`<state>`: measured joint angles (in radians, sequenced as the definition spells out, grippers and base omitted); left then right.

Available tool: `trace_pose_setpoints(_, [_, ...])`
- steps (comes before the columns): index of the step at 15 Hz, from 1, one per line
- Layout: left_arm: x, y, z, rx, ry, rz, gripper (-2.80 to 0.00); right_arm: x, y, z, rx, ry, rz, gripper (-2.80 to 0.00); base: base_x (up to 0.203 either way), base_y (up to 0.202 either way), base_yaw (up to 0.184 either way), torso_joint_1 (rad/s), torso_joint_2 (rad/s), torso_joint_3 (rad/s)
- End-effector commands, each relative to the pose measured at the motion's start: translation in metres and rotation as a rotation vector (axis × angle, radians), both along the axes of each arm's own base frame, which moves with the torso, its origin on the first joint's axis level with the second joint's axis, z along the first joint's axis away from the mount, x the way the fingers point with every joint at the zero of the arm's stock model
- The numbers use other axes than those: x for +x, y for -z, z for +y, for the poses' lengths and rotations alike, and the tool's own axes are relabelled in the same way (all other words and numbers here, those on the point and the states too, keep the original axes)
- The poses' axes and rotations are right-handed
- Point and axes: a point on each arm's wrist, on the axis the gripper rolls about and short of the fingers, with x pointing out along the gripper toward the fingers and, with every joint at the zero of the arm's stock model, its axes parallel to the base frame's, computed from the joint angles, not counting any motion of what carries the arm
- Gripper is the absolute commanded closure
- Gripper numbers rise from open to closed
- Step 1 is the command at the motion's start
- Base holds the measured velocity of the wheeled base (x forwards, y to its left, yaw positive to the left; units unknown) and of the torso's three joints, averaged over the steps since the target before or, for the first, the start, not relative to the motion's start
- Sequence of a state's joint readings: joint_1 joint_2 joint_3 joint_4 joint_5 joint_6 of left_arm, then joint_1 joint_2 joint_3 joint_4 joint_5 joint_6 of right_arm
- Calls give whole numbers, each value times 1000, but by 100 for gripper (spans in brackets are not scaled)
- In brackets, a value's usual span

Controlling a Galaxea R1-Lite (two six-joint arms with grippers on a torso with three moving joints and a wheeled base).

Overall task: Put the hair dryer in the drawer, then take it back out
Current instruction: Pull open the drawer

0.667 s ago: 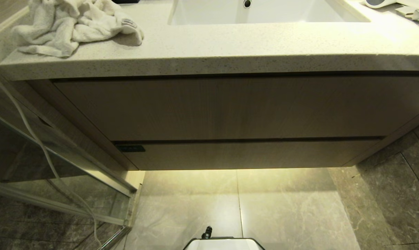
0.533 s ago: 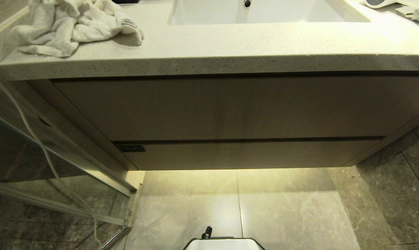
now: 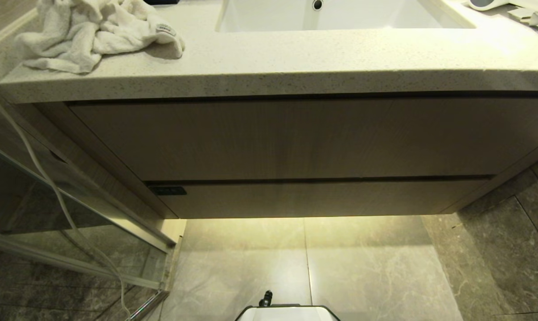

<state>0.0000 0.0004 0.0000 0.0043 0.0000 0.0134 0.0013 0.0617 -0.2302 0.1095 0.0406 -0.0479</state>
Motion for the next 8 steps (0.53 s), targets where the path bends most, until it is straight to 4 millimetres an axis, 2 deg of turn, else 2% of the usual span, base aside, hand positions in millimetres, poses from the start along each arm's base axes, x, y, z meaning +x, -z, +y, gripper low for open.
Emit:
trace_pose_setpoints(1, [0,0,0,0,0,3,0,5,-70,1,6,-35,48,0,0,0,0,0,0,0])
trace_pose_setpoints(3, [0,0,0,0,0,3,0,33,-109,4,38,-156,222,0,0,0,0,0,0,0])
trace_pose_setpoints(5, [0,0,0,0,2,3,0,66,-127,7,72,-296,392,0,0,0,0,0,0,0])
trace_pose_setpoints(8, [0,0,0,0,0,3,0,127,-120,15,42,-456,692,0,0,0,0,0,0,0])
